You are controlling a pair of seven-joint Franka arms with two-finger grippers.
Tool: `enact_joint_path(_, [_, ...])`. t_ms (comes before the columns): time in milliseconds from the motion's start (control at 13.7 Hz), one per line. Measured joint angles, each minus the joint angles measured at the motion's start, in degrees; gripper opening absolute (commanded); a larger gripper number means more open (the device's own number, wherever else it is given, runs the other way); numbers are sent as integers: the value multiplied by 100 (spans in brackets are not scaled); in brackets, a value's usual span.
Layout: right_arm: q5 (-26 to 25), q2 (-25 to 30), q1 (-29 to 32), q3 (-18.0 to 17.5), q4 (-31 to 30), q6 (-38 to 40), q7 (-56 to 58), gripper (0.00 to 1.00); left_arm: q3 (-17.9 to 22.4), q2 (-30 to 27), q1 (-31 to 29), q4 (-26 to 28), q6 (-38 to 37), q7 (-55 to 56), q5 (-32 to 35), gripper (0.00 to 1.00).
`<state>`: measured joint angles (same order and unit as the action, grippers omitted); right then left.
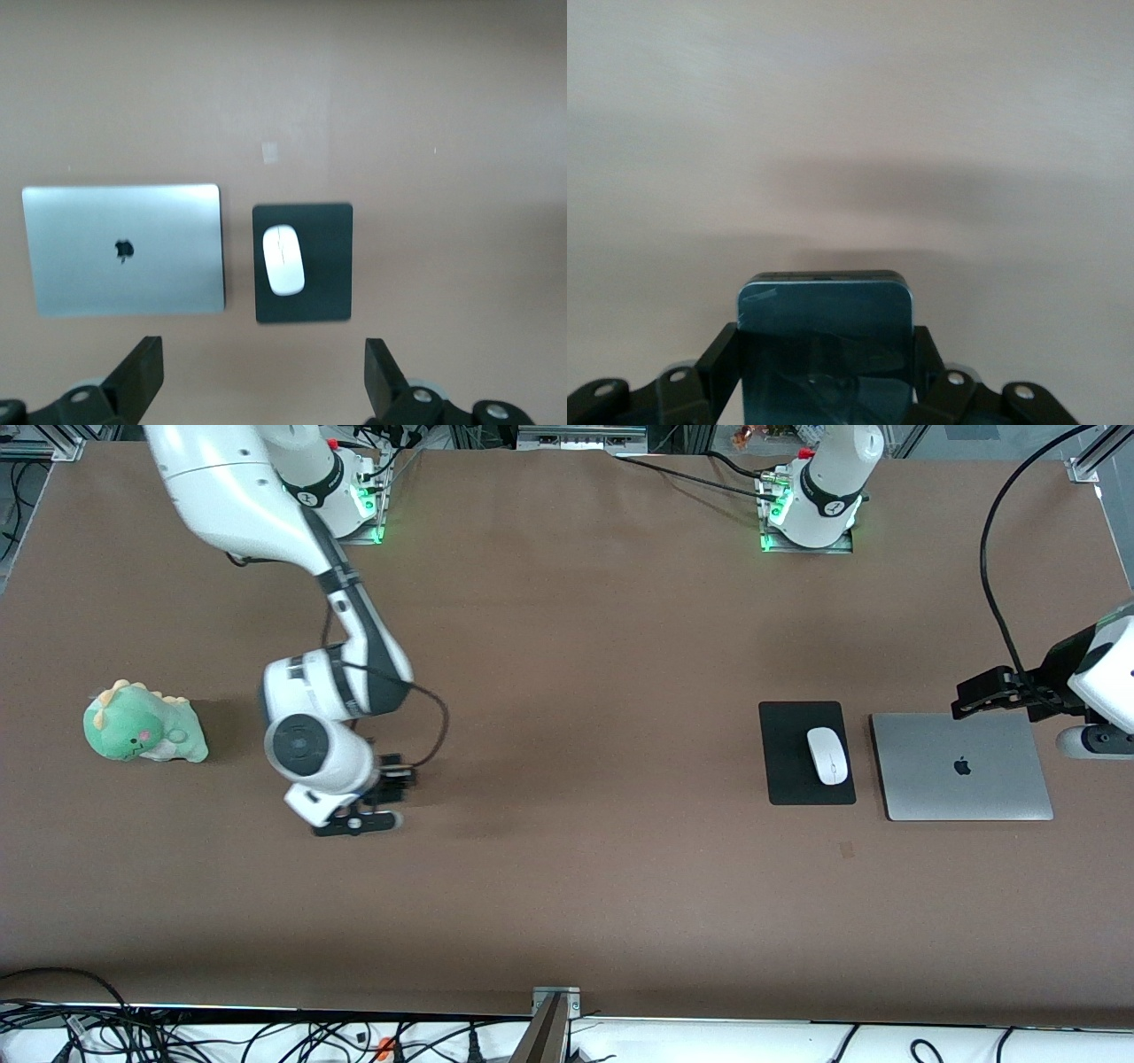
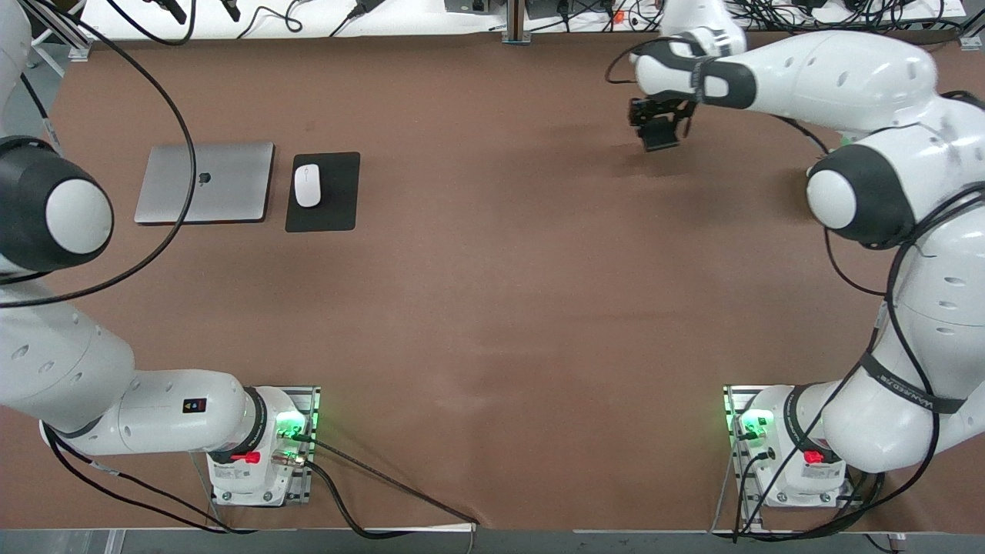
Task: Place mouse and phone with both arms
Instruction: 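Raise the left gripper away while the right gripper carries the phone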
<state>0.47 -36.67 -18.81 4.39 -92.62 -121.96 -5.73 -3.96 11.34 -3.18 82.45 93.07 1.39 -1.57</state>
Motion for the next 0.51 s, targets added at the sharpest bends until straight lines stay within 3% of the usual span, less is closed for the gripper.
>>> enact_joint_path(146, [1,160,422,0,-588,-483,704,57,-139,-713,4,1120,525,331,24,100])
enact_joint_path(293, [1,193,728,0,-1154,-1085,1142,61,-320,-1153,23,1523,572,624,87,100])
enact_joint_path(366, [1,193,807,-1,-1352,-1292,1215,67,-411,-1252,25,1520,564,636,93,100])
enact_joint_path(512, [66,216,831,-8,-1514,-1480,1223,95,-457,-1327,22,1445,510,125,130,100])
